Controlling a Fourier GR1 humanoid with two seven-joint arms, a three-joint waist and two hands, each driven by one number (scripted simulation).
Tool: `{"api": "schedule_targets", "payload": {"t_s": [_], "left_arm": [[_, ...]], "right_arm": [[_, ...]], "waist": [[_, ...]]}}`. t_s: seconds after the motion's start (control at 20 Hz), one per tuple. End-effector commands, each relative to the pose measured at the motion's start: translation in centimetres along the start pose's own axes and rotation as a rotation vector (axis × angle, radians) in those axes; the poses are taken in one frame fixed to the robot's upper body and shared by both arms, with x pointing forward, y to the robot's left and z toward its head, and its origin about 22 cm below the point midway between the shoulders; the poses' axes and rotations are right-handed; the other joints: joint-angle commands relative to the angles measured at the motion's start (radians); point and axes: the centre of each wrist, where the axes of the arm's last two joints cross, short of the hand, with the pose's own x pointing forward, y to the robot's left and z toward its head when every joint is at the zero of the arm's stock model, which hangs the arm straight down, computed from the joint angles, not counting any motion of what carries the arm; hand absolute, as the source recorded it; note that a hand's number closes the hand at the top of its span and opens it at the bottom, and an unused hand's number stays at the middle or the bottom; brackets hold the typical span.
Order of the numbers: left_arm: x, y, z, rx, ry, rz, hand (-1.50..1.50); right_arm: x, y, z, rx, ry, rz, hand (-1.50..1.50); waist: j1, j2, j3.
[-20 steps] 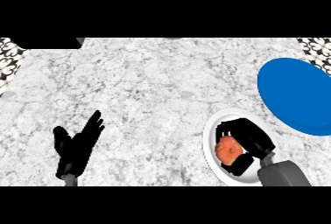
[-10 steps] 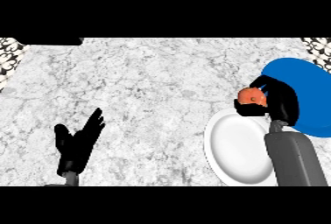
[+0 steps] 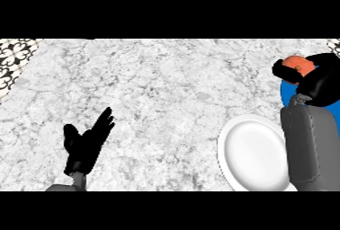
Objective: Pick the squash from the plate and place it in the plate
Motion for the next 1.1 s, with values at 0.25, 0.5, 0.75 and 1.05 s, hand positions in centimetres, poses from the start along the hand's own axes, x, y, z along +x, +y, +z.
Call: {"api": "schedule_targets", "payload": {"t_s": [0.25, 0.5, 0.75, 1.05], "left_arm": [[0.2, -1.3, -0.7, -0.006, -0.006, 0.010, 0.00], [-0.4, -1.5, -0.3, 0.011, 0.029, 0.019, 0.00], [0.2, -0.9, -0.3, 0.019, 0.023, 0.009, 0.00], [-0.7, -0.7, -0.2, 0.027, 0.021, 0.022, 0.00]], "right_arm": [[3.2, 0.9, -1.0, -0.384, 0.209, -0.122, 1.50], [-0.1, 3.0, -1.1, -0.471, 0.239, -0.012, 1.50], [-4.4, 2.5, -4.3, -0.590, 0.276, 0.057, 1.50], [-7.8, 2.6, -6.9, -0.627, 0.278, 0.064, 1.50]], "waist": [[0.008, -0.003, 0.005], [-0.015, -0.012, 0.007], [-0.027, -0.016, 0.009], [-0.044, -0.022, 0.009]]}}
